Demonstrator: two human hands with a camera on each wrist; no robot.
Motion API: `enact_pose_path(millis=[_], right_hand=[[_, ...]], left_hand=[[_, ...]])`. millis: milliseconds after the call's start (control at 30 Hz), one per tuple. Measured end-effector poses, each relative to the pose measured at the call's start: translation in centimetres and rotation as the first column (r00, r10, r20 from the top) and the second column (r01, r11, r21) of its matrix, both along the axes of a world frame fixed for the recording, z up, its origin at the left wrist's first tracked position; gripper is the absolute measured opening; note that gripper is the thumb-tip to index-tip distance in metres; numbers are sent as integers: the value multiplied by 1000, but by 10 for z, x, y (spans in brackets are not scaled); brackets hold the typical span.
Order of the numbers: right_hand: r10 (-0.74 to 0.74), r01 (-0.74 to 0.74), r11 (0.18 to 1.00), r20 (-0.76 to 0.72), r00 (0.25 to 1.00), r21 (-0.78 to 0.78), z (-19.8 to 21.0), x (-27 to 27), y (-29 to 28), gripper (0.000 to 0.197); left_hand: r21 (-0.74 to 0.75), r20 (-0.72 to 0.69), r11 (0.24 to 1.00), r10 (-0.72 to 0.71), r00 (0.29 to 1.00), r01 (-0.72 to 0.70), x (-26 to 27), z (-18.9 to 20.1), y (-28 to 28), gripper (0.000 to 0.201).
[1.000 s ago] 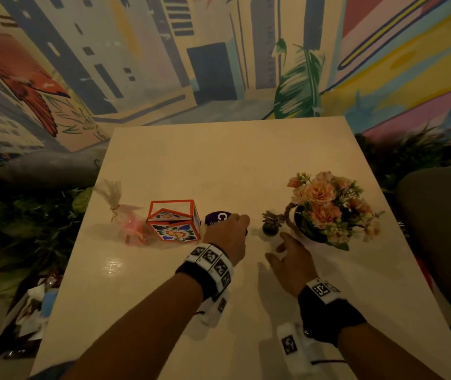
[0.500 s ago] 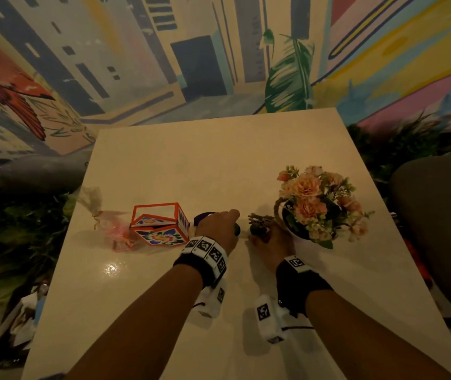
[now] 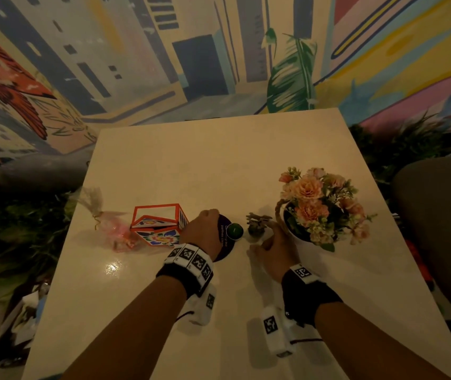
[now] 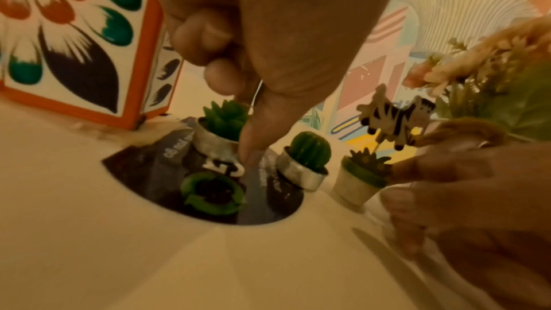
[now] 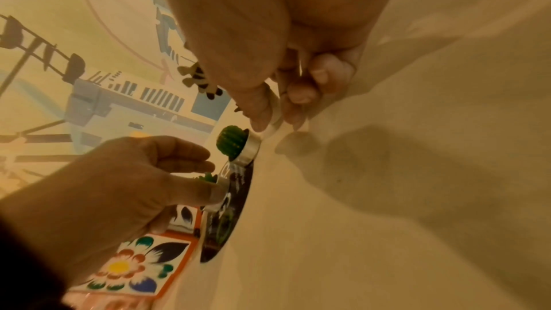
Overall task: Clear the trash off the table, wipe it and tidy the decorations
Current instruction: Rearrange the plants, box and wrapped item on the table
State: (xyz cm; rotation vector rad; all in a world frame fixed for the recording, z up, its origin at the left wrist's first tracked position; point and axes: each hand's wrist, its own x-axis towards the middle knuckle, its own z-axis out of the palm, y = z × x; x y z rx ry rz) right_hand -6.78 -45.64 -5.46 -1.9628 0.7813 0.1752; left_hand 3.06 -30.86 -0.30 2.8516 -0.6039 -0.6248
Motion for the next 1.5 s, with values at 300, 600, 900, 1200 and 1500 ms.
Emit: enact_pose_path(millis=[300, 600, 900, 1200, 1500], right_hand=[[25, -28, 999, 68, 997, 45, 29, -75, 0, 61], [-139, 135, 988, 50, 989, 75, 27, -132, -49, 36], [-262, 252, 963, 120, 958, 90, 39, -120, -83, 57], [-273, 207, 923, 174, 946, 324, 56, -85, -104, 85], [-85, 28, 960, 195, 977, 277, 56, -66, -98, 53]], left_hand=[[-32, 3, 999, 17, 1000, -17, -2, -1, 0, 44], [154, 27, 985, 72, 997, -75, -6, -3, 0, 56], [68, 7, 995, 74, 997, -74, -3, 1, -4, 54], [-299, 0, 953, -49, 999, 47, -108, 36, -31, 49], [-345, -498, 928, -53, 865, -142, -119, 6, -100, 109]])
